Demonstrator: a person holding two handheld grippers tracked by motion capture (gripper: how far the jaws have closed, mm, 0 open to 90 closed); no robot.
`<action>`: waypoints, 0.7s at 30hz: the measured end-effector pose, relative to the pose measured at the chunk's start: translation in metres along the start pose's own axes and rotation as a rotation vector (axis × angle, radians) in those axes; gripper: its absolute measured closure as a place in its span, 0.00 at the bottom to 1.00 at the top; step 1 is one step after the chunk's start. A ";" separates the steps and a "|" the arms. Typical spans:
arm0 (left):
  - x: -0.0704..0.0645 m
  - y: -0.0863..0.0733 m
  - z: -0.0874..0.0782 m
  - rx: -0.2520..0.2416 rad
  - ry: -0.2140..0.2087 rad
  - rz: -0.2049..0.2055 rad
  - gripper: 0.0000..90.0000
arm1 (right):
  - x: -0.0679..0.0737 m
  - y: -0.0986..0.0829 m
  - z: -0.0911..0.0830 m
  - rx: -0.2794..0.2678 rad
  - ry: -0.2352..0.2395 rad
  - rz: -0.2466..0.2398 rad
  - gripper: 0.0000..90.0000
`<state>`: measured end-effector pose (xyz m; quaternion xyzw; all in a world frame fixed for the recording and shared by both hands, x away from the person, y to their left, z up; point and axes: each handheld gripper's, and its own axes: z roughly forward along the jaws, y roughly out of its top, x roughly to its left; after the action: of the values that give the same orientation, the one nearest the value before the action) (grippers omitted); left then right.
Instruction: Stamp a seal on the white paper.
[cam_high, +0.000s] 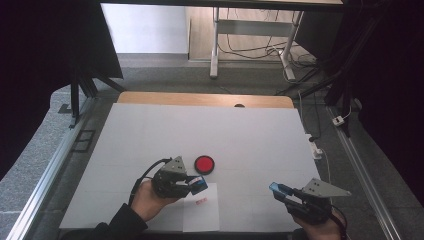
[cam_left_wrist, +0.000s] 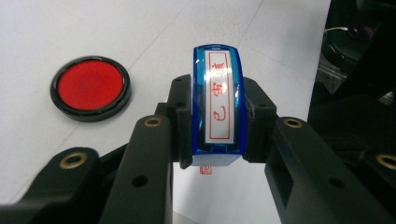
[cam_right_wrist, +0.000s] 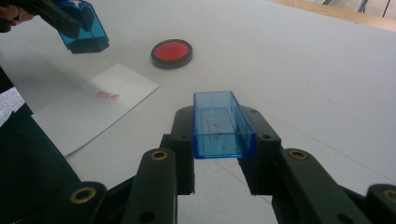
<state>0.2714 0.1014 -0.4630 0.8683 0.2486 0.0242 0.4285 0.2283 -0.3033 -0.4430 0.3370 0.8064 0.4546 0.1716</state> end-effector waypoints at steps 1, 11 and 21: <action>0.000 0.001 -0.002 -0.004 -0.004 0.000 0.77 | 0.000 0.000 0.000 -0.001 0.000 0.000 0.76; 0.000 0.006 -0.015 -0.047 -0.012 0.009 0.77 | 0.001 0.001 0.001 -0.002 0.007 0.001 0.76; -0.001 0.009 -0.023 -0.069 -0.010 0.024 0.77 | 0.003 0.002 0.003 0.003 0.021 -0.013 0.76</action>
<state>0.2685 0.1135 -0.4414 0.8560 0.2351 0.0335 0.4592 0.2291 -0.2986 -0.4425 0.3272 0.8111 0.4558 0.1654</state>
